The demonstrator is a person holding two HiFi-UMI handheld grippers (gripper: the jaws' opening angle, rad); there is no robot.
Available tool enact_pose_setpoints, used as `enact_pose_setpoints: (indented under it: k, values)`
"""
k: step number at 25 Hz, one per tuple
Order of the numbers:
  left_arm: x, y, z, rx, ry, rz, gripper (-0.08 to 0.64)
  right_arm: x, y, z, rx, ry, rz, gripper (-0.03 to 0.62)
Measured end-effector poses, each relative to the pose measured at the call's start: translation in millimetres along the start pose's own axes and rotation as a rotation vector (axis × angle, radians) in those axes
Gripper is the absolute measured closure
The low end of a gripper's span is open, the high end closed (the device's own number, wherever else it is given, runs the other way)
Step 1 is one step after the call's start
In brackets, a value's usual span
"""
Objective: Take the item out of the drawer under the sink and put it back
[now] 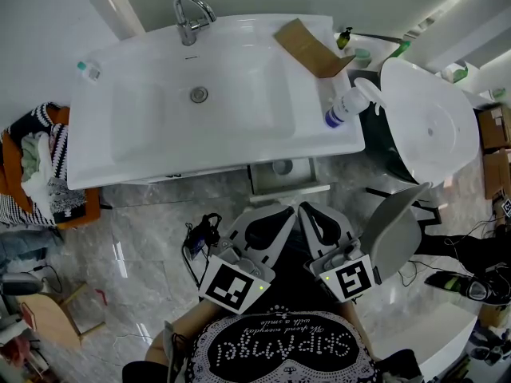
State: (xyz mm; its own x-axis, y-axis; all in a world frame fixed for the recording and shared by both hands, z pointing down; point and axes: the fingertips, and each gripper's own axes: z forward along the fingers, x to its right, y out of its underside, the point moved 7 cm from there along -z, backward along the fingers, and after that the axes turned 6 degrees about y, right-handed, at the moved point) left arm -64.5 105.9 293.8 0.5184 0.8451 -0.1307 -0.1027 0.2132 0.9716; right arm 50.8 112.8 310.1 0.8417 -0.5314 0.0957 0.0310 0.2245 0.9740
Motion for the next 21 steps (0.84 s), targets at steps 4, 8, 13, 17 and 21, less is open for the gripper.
enact_pose_setpoints:
  k: [4,8,13,17,21]
  values:
    - [-1.1,0.4,-0.1,0.001,0.004,-0.001,0.557,-0.5,0.7,0.7,-0.004,0.002,0.001,0.574]
    - [-2.2,1.6,-0.3,-0.005,0.011,-0.003,0.557,-0.4,1.1,1.4,-0.003,0.009,0.008,0.574]
    - [-4.6,0.6,-1.5,-0.003,0.009,-0.01,0.557,-0.3,-1.1,3.3,-0.005,0.011,0.01,0.574]
    - [-7.3,1.0,-5.7,0.006,-0.002,-0.016,0.557,-2.7,-1.8,5.7,-0.007,0.008,0.006,0.574]
    - [-9.9,2.0,-9.1,0.019,-0.008,-0.029,0.557,-6.2,0.1,8.1,-0.011,0.009,-0.005,0.574]
